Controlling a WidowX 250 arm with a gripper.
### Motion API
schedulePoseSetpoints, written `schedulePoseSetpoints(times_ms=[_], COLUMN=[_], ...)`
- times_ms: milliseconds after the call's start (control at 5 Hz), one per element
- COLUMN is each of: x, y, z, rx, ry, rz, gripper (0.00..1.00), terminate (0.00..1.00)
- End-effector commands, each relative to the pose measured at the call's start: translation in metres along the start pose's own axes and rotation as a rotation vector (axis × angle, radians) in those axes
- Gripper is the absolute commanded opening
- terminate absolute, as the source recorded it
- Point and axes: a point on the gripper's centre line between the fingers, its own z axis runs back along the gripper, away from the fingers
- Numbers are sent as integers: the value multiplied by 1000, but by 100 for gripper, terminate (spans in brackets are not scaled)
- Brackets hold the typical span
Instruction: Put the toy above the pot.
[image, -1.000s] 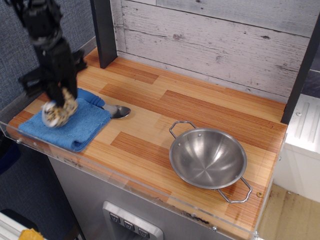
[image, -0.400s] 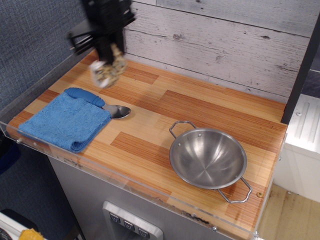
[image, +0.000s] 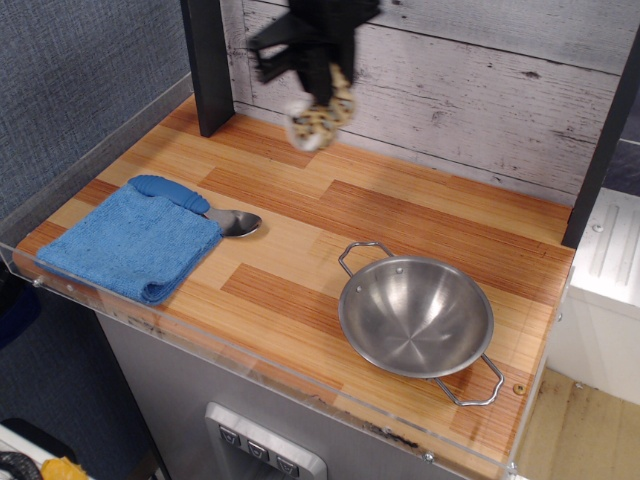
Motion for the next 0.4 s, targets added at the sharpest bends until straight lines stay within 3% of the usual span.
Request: schedulePoseSetpoints(times_ms=[0, 200], x=[14, 29], y=[63, 71], z=[-11, -25], rx=[55, 31], ry=[-36, -71], rz=[-155, -260], gripper=[0, 0], terminate=[0, 0])
